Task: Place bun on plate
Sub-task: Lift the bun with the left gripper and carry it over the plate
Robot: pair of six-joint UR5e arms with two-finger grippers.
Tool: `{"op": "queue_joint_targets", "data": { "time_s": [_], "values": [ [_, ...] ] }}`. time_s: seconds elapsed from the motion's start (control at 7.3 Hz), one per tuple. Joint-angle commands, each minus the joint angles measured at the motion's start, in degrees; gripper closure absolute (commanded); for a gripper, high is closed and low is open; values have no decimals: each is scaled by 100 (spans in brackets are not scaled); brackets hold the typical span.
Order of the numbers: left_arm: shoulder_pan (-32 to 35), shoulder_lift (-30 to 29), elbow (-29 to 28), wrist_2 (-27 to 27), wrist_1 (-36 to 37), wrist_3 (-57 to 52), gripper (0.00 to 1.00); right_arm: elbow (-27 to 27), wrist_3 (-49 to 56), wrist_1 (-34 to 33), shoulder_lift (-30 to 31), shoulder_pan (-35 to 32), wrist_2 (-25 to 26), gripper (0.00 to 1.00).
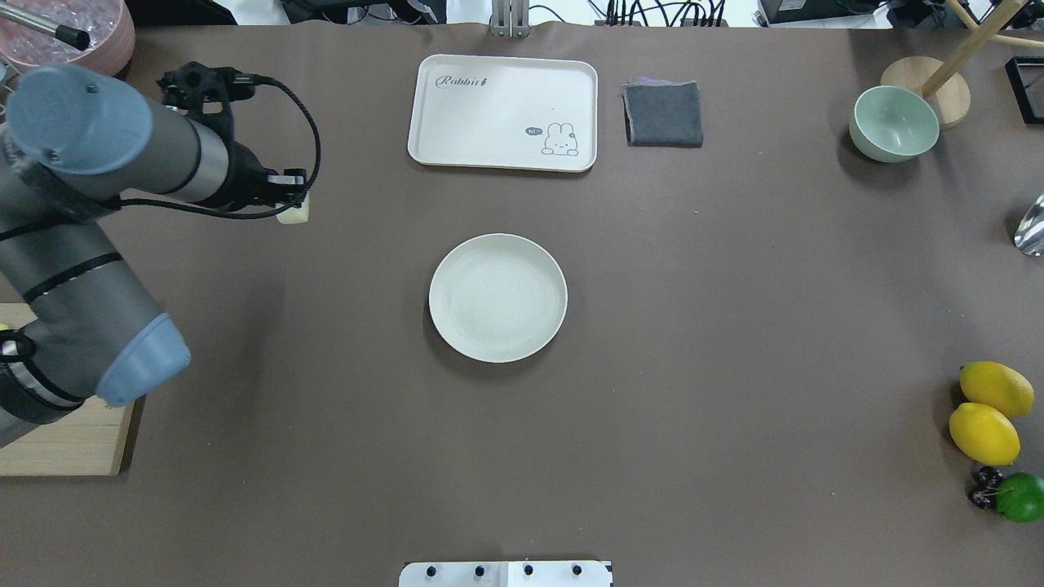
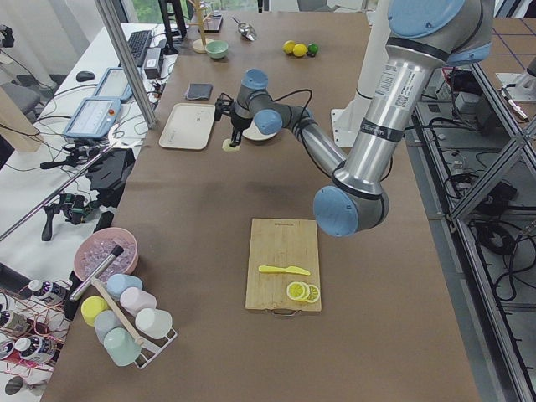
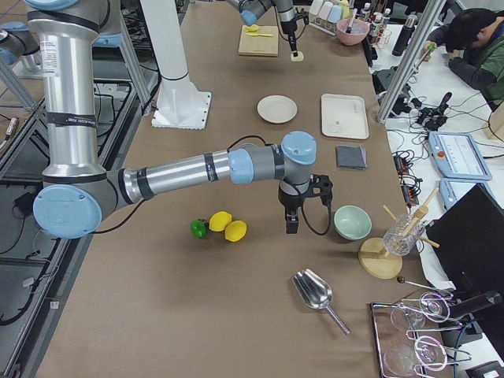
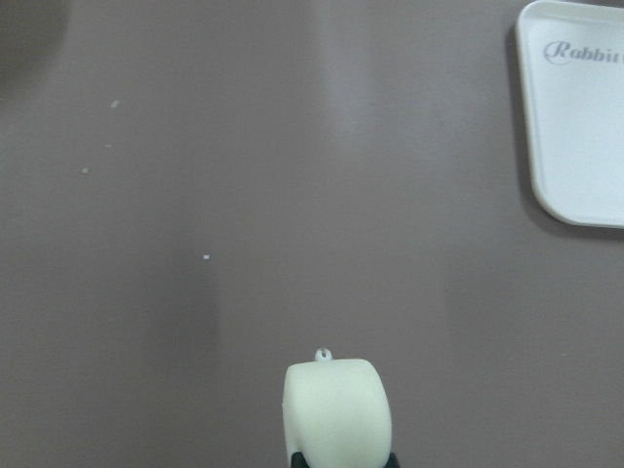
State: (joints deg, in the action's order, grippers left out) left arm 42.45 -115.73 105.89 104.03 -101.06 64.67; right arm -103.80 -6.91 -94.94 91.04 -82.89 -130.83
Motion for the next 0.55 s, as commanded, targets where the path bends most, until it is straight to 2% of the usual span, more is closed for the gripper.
{"op": "queue_joint_targets", "data": {
  "time_s": [0.0,0.14,0.41],
  "values": [
    [-727,-616,-103,-523,367,518,69,271,461,2,142,-165,-66,0],
    [-904,-783,-260,-585,359,547,69,359,593,2,151,-192,-66,0],
    [-1457,-1493,-1023,-1260,289,756,69,387,586,2,160,-210,-179,0]
  ]
}}
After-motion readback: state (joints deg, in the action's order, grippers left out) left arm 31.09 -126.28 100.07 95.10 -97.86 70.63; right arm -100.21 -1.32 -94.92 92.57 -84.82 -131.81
